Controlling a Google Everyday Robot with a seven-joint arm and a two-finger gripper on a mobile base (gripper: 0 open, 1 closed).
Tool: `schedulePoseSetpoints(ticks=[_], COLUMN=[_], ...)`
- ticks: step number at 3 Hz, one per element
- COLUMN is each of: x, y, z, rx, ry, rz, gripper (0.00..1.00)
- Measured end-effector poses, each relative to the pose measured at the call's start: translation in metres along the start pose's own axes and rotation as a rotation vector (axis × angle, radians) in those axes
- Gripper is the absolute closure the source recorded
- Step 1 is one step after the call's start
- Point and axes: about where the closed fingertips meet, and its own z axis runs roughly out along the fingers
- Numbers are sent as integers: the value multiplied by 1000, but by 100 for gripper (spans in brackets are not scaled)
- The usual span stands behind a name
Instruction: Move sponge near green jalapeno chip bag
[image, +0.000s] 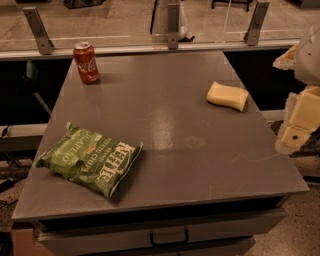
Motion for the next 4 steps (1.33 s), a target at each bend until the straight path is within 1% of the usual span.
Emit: schedulePoseSetpoints(ticks=[1,2,3,4], x=[0,0,1,2], y=[0,-10,-30,-67], z=[0,4,22,44], rx=[0,9,10,30], ry=[0,-47,-120,-201], rz=[0,2,7,16], gripper=[0,0,0,0])
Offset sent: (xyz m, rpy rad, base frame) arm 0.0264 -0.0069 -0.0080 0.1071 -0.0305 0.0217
